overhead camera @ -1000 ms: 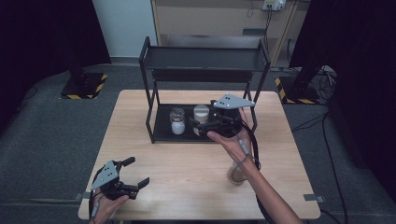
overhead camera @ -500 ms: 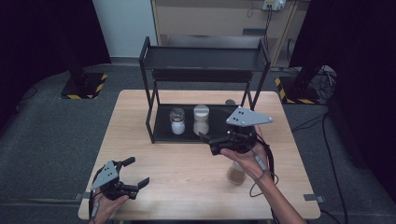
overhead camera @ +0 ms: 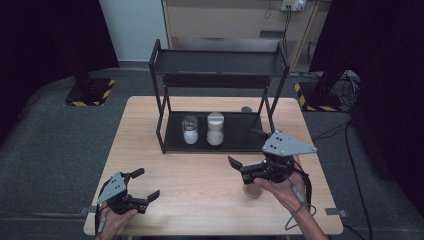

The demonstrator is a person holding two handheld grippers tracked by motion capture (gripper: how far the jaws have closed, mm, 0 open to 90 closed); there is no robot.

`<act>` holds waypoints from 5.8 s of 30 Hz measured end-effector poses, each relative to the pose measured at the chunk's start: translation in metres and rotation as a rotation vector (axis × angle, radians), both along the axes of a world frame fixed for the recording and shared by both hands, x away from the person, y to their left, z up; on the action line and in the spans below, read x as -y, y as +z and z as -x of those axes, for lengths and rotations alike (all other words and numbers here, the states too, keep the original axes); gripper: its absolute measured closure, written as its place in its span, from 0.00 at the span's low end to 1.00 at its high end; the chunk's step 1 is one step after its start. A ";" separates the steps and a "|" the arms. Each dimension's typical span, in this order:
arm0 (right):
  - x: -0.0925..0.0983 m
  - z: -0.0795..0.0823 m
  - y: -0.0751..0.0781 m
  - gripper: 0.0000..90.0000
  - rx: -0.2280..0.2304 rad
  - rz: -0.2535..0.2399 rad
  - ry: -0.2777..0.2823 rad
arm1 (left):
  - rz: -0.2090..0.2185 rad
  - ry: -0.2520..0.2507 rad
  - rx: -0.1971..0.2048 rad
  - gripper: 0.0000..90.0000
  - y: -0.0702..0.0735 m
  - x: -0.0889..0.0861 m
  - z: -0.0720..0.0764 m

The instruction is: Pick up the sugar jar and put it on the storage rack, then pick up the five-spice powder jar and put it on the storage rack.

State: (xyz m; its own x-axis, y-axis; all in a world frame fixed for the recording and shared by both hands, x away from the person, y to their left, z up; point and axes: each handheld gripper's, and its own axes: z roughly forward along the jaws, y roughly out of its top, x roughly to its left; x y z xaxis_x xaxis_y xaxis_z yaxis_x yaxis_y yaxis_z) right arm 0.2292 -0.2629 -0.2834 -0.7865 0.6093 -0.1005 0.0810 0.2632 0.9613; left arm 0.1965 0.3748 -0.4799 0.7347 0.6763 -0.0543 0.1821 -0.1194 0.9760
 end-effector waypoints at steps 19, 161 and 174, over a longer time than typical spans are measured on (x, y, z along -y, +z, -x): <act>0.043 0.032 -0.040 0.03 -0.039 -0.014 -0.078 | 0.008 0.000 0.001 0.01 -0.001 -0.001 0.000; 0.065 -0.018 -0.132 0.07 -0.228 -0.038 -0.064 | 0.003 0.005 0.005 0.00 0.000 0.000 0.002; 0.056 -0.025 -0.139 0.21 -0.220 -0.025 -0.075 | 0.003 0.005 0.006 0.00 0.000 0.000 0.002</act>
